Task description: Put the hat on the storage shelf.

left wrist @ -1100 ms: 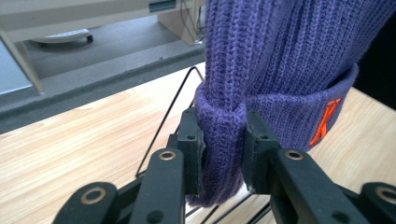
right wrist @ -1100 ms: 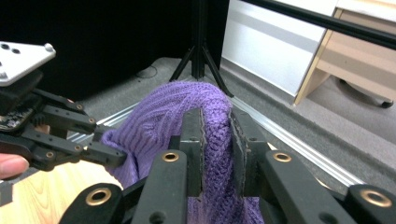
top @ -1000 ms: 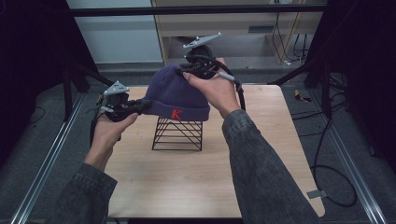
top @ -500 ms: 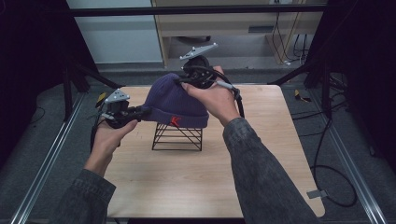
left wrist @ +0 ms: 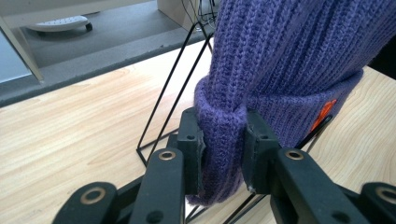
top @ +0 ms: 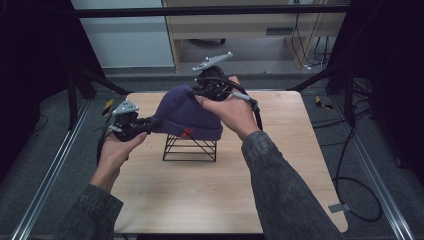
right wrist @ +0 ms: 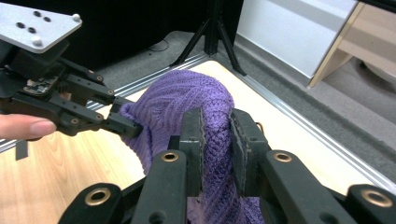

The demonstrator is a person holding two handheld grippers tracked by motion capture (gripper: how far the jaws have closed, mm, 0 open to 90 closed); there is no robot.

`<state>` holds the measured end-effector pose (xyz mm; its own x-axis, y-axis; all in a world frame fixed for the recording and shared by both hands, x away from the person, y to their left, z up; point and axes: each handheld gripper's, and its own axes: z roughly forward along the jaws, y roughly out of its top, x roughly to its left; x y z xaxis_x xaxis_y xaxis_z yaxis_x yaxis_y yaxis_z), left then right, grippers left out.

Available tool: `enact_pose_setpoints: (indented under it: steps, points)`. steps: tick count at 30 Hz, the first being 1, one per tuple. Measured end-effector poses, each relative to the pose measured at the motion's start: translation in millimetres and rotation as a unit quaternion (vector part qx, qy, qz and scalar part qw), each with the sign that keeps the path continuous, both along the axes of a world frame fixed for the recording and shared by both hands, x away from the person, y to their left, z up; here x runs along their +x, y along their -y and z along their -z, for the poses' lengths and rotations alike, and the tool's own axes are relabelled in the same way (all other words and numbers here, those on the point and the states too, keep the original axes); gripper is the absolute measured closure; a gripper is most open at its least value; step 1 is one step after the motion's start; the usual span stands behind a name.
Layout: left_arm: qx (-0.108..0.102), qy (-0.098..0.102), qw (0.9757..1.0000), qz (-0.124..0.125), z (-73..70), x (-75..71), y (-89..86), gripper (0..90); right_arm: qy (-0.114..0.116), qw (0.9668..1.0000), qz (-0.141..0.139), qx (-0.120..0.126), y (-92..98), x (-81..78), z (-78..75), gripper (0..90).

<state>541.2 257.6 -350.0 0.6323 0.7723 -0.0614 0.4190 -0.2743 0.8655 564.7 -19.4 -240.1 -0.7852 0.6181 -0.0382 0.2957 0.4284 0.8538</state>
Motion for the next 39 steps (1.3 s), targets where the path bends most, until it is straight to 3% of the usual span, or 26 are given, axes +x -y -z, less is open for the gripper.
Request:
enact_pose_setpoints:
  steps: [9,23,39]
  points:
    - [-0.006,-0.011,0.9999,-0.001,18.5,-2.3,-3.3,71.6,-0.013,0.9998,-0.009,-0.015,-4.2,-4.6,16.1,76.1]
    - [-0.012,-0.013,0.9998,-0.009,27.8,-3.5,-5.3,71.5,-0.018,0.9995,-0.013,-0.022,-7.1,-7.3,23.8,76.1]
    - [0.000,-0.024,0.9997,-0.011,47.0,-4.4,-5.1,71.1,-0.039,0.9986,-0.014,-0.032,-8.2,-7.9,46.3,75.9]
